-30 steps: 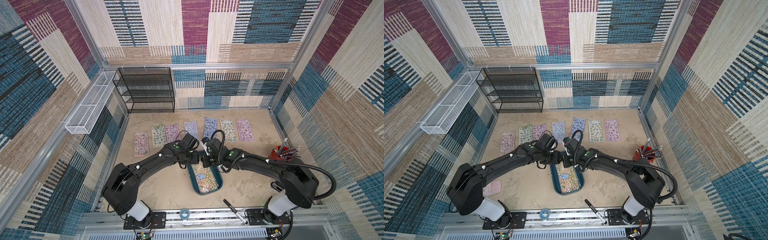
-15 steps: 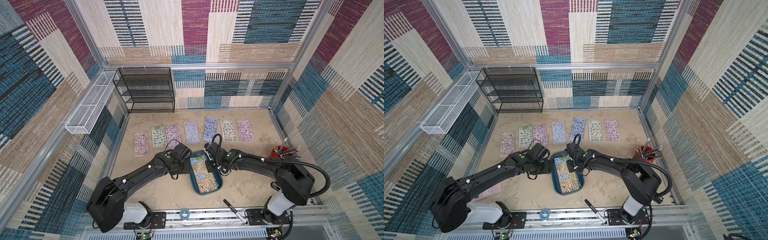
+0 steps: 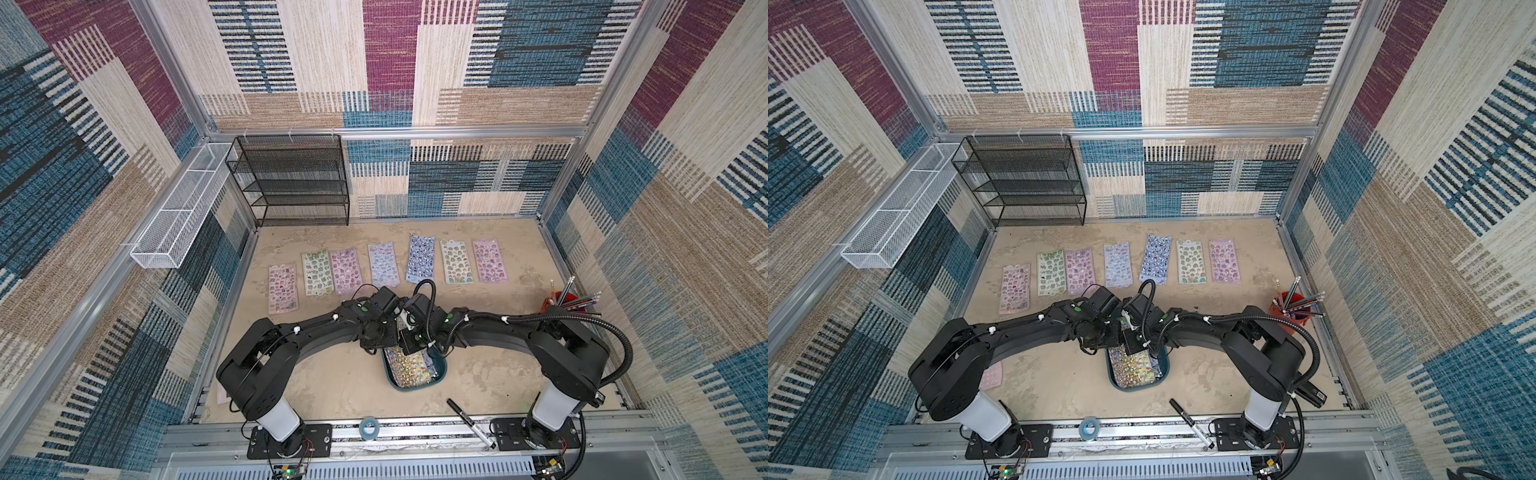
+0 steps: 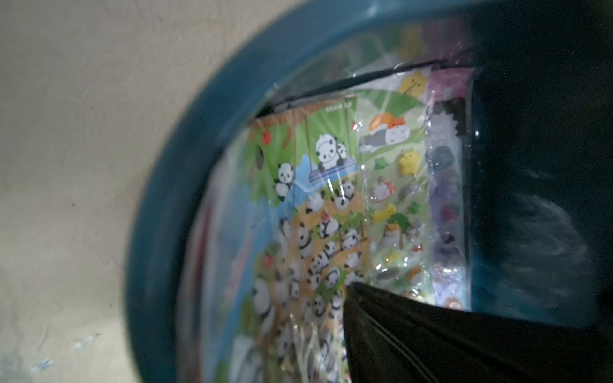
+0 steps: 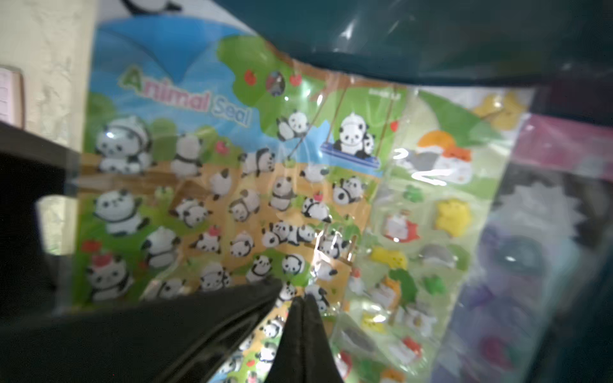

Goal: Take the stickers out of the storage box
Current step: Pick up the sticker from the storage box.

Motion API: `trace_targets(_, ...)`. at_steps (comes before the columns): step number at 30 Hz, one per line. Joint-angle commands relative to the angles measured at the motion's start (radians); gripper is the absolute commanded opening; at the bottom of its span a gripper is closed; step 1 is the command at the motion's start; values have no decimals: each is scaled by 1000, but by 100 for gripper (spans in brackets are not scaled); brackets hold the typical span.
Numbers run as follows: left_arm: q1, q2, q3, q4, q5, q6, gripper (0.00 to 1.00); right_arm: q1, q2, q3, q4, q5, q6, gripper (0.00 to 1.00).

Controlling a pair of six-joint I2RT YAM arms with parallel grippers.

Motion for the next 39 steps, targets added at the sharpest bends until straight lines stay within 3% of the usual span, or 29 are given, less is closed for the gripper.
trace_targets(1,-5,6,19,48,47,0,34,3,-11,-8,-21,0,30,0)
trace_targets(4,-5,5,29,29,35,9,29,3,-32,23,-95,88,10,0)
trace_targets(7,-5,6,34,40,43,10,27,3,-66,65,-160,151,-4,7)
trace_targets(12,-5,27,70,58,76,19,27,3,-123,94,-192,172,-2,18)
trace_targets(15,-5,38,91,63,89,25,26,2,-122,90,-190,181,-1,20)
trace_targets(17,-5,40,99,63,97,24,25,2,-104,85,-193,182,7,17)
trace_targets(21,-5,31,89,66,99,21,22,-5,-83,46,-163,176,28,0)
trace_targets(27,-3,9,55,90,112,13,21,-26,-34,-11,-55,72,45,0)
trace_targets(31,-4,-4,47,116,132,7,30,-39,12,-44,24,-5,75,0)
trace_targets(34,-1,-22,68,81,129,19,46,-45,20,-66,45,-14,89,0)
trace_targets(39,3,-96,117,-43,51,51,62,-57,15,-84,48,-10,87,0)
